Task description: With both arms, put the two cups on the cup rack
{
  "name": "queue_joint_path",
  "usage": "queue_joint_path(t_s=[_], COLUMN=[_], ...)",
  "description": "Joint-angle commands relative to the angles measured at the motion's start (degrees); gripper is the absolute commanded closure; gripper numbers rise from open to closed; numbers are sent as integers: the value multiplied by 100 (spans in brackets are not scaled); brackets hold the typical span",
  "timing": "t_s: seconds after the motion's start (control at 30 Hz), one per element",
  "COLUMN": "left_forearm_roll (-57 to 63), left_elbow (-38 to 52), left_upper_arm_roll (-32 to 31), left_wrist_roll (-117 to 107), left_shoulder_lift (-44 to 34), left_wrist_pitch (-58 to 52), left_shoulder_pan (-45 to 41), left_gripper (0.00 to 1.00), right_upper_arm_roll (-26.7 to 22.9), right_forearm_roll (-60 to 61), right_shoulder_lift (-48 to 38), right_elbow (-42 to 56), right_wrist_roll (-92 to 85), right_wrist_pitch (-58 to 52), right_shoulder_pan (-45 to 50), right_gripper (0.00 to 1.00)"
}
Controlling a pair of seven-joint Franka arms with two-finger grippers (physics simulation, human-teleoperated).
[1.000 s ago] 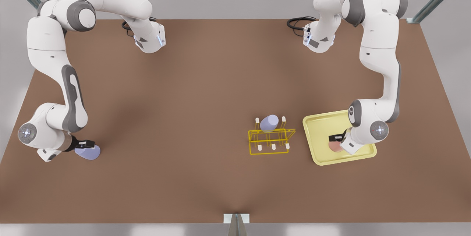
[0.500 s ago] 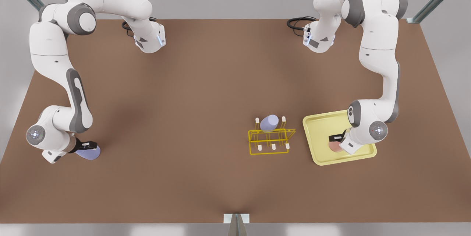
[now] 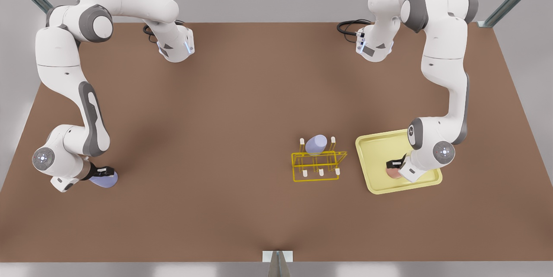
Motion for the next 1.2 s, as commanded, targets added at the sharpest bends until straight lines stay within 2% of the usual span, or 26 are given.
queue_joint_path(t_s=[0.0, 0.07, 0.23, 0.3, 0.77, 1.0, 1.17], left_forearm_roll=[14, 14, 5, 5, -39, -312, -312], left_elbow=[4, 4, -14, -14, -14, 21, 575], left_upper_arm_roll=[0, 0, 0, 0, -105, -290, -361], left_wrist_roll=[-25, -25, -25, -34, -210, -192, -201], left_shoulder_lift=[-6, -6, 30, 30, -94, -190, -225], left_wrist_pitch=[157, 157, 69, 69, -115, -256, -1117], left_shoulder_pan=[0, 0, 0, 0, 0, 0, 0], left_gripper=[9, 9, 9, 12, 14, 14, 15], right_upper_arm_roll=[-2, -2, 7, 7, 156, 543, 1044], right_forearm_roll=[11, 11, 46, 46, 125, 125, 125], right_shoulder_lift=[10, 10, 10, 10, -34, -95, -69], right_elbow=[-3, -3, 15, 15, 6, 33, 33], right_wrist_roll=[-15, -6, 3, 3, -23, -41, -50], right_wrist_pitch=[7, -1, -28, -45, -221, -432, -467], right_shoulder_pan=[1, -8, -17, -17, -43, -201, -201], right_gripper=[14, 19, 23, 26, 27, 27, 27])
